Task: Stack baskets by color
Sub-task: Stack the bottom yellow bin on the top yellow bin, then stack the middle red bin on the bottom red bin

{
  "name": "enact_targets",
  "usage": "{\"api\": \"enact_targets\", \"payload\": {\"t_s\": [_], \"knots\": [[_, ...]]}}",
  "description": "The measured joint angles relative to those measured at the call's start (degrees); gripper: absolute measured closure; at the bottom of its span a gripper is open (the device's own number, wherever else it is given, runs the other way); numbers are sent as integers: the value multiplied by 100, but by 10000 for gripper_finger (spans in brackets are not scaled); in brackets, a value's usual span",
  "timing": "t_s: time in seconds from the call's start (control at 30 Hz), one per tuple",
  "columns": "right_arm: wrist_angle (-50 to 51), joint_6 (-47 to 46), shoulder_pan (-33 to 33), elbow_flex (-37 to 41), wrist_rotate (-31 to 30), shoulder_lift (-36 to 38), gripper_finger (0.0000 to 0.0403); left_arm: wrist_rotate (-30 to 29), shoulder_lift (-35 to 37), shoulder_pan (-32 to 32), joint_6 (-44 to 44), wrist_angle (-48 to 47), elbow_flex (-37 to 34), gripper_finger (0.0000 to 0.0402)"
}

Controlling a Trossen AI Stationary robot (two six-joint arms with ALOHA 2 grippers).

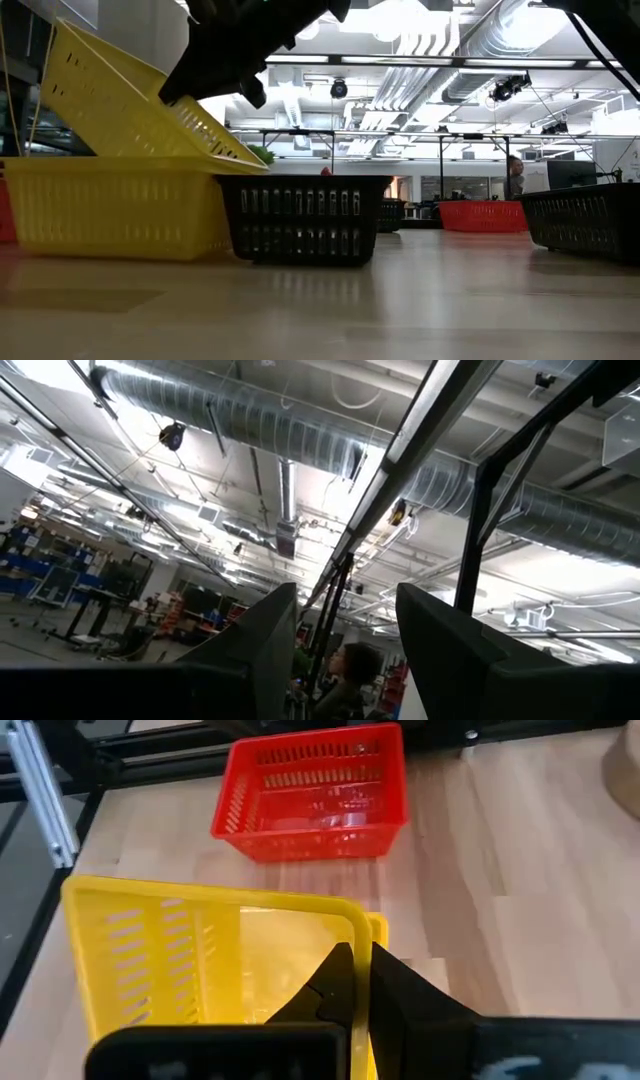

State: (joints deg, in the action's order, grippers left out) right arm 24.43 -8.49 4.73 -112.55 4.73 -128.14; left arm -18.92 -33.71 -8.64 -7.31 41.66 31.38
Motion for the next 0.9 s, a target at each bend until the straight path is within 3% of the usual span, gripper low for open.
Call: {"api": "enact_targets", "payload": {"t_s": [0.2, 0.5, 0.63, 0.77, 0.9], "knots": [[17, 0, 0, 0, 54, 0, 365, -146, -2, 0, 2, -2, 0, 241], [521, 202, -25, -433, 309, 9, 229, -137, 0, 0, 2, -16, 0, 241], [1483, 608, -35, -1058, 291, 15, 199, -131, -2, 0, 63, -26, 0, 241], [2924, 1129, -41, -1575, 241, 22, 195, -122, -2, 0, 95, -26, 0, 241], [4227, 1337, -74, -1530, 247, 100, 194, -122, -2, -2, 109, -30, 0, 241]]}}
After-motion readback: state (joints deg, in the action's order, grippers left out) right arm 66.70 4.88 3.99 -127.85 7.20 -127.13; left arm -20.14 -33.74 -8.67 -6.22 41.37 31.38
